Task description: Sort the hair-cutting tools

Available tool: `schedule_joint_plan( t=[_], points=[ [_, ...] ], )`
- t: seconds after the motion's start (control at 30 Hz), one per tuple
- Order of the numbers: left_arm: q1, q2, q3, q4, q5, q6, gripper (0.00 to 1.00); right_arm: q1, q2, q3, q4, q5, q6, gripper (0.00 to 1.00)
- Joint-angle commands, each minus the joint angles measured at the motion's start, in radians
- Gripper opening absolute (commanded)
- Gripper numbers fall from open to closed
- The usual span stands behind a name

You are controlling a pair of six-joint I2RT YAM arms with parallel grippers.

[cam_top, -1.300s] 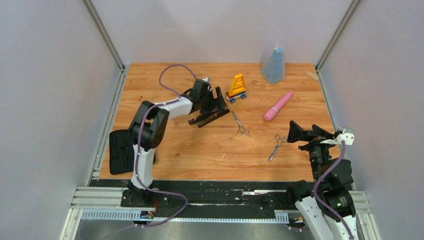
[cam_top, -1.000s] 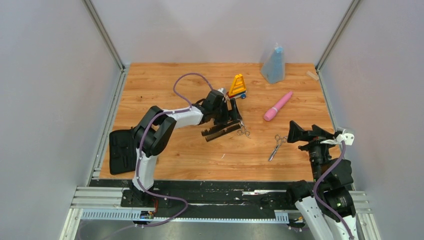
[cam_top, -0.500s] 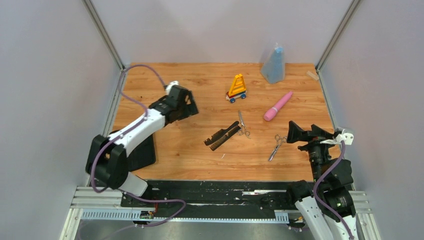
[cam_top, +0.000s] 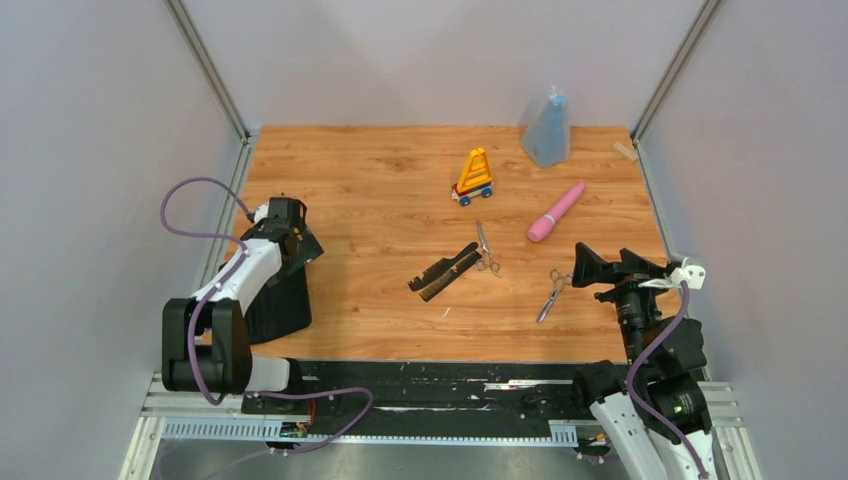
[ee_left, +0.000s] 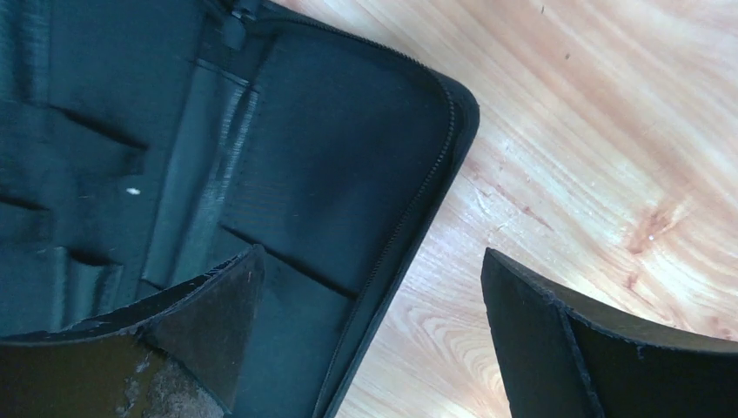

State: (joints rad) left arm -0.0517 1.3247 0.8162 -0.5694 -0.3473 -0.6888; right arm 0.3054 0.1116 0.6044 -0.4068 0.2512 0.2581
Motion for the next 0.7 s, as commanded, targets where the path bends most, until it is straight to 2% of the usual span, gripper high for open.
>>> schedule_joint_plan(
  t=[0.0, 0.13, 0.27, 0.47, 0.67],
  points=[
    [0.009, 0.094, -0.014, 0.095, 0.145, 0.044, 1.00, 0.007, 0.008, 0.000, 0.032, -0.009, -0.019, 1.00],
    [-0.005, 0.176, -0.005, 0.152, 0.290, 0.062, 1.00, 0.008, 0.007, 0.000, 0.033, -0.007, -0.019, 1.00],
    [-0.078, 0.216, 0.007, 0.225, 0.407, 0.045, 1.00, 0.008, 0.007, -0.002, 0.035, -0.005, -0.020, 1.00],
    [-0.285, 0.371, 0.085, 0.340, 0.552, -0.044, 1.00, 0.008, 0.005, -0.003, 0.036, -0.004, -0.022, 1.00],
    [-0.425, 0.496, 0.199, 0.427, 0.624, -0.133, 1.00, 0.008, 0.007, -0.002, 0.034, -0.008, -0.023, 1.00]
  ],
)
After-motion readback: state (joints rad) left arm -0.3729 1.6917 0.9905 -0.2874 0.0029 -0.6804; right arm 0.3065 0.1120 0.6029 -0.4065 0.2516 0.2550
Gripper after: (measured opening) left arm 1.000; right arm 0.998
